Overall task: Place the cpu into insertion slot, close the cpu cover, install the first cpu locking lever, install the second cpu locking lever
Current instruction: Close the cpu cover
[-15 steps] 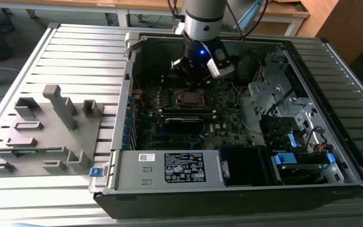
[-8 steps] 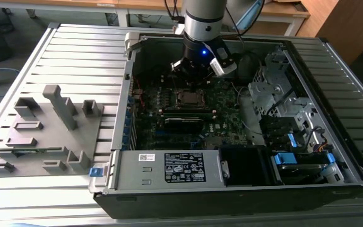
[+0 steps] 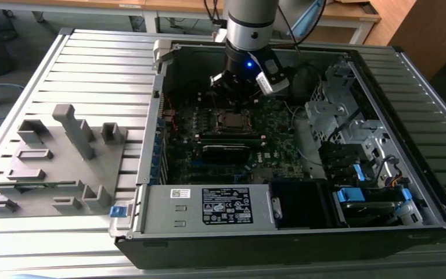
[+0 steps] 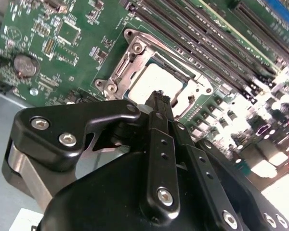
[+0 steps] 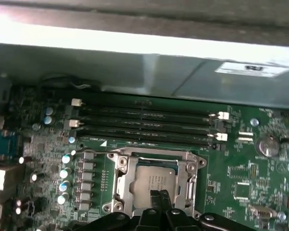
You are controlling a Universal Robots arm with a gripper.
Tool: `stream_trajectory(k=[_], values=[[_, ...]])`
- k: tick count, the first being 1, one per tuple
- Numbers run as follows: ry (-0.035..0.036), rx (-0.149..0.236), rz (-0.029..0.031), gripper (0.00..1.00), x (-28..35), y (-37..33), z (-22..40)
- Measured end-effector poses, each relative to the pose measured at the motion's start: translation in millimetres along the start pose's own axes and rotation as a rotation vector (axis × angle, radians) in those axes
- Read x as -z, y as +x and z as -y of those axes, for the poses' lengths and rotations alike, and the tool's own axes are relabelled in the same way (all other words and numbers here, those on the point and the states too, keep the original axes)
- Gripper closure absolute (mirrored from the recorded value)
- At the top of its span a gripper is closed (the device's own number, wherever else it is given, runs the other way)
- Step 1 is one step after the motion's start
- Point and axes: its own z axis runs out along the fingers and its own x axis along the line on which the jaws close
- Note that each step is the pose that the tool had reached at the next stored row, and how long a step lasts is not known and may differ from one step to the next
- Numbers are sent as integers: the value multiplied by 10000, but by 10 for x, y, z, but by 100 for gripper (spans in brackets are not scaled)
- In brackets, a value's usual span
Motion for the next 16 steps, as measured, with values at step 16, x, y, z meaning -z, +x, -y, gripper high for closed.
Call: stream_trajectory(k=[16], values=[[4, -299, -86, 90, -12, 35, -1]])
